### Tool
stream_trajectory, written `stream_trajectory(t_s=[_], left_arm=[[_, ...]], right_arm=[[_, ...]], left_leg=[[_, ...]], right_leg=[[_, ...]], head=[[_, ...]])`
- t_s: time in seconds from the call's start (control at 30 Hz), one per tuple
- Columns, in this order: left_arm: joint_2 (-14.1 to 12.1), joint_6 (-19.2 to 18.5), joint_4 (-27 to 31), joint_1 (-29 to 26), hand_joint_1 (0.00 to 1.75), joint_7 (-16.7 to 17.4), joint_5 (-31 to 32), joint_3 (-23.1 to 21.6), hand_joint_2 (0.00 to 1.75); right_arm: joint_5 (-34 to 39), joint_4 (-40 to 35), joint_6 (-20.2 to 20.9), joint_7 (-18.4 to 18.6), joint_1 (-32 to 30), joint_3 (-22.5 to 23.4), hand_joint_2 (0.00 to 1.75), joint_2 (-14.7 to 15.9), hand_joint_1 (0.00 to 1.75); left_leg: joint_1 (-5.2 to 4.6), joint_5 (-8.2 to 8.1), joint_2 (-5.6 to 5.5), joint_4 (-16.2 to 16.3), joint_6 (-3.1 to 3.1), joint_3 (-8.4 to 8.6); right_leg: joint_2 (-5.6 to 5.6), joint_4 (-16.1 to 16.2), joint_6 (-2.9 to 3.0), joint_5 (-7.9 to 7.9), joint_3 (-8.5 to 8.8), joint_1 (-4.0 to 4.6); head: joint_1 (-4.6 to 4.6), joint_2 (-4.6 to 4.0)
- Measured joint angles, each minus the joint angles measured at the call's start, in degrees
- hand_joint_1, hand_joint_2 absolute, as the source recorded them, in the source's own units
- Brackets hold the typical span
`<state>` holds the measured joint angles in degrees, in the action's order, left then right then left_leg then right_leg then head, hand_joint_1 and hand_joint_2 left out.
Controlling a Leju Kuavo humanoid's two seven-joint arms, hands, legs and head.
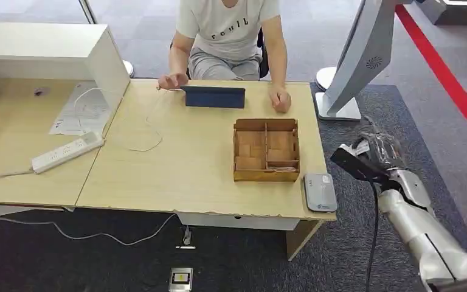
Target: Pass the card to the sensor for recognition and then transmit it.
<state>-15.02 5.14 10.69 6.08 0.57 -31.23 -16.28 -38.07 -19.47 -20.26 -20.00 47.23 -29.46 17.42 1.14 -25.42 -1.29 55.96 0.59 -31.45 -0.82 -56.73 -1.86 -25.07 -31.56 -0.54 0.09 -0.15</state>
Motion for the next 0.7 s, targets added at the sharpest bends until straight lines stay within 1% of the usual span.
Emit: stream_trajectory(t_s=[0.27,0.43,0.7], left_arm=[[0.0,0.0,0.0,0.0,0.0,0.0,-0.3,0.0,1.75],[0.0,0.8,0.0,0.0,0.0,0.4,-0.3,0.0,1.75],[0.0,0.7,0.0,0.0,0.0,-0.3,-0.4,-0.1,1.75]], right_arm=[[1.4,0.0,0.1,-0.2,-3.8,0.0,1.75,0.0,1.75],[2.1,-0.5,0.1,-1.4,-4.6,0.0,1.75,-0.3,1.75],[3.7,-1.4,0.2,-1.2,-6.8,0.0,1.75,-0.5,1.75]], left_leg=[[0.0,0.0,-0.01,0.0,0.0,0.0],[0.0,0.0,-0.01,0.0,0.0,0.01],[0.0,0.0,0.0,0.0,0.0,0.01]], right_leg=[[0.0,0.0,0.0,0.0,0.01,0.0],[0.0,0.0,0.0,0.0,0.01,0.0],[0.0,0.0,0.0,0.0,0.01,0.0]], head=[[0.0,0.0],[0.0,0.0],[0.0,0.0]])
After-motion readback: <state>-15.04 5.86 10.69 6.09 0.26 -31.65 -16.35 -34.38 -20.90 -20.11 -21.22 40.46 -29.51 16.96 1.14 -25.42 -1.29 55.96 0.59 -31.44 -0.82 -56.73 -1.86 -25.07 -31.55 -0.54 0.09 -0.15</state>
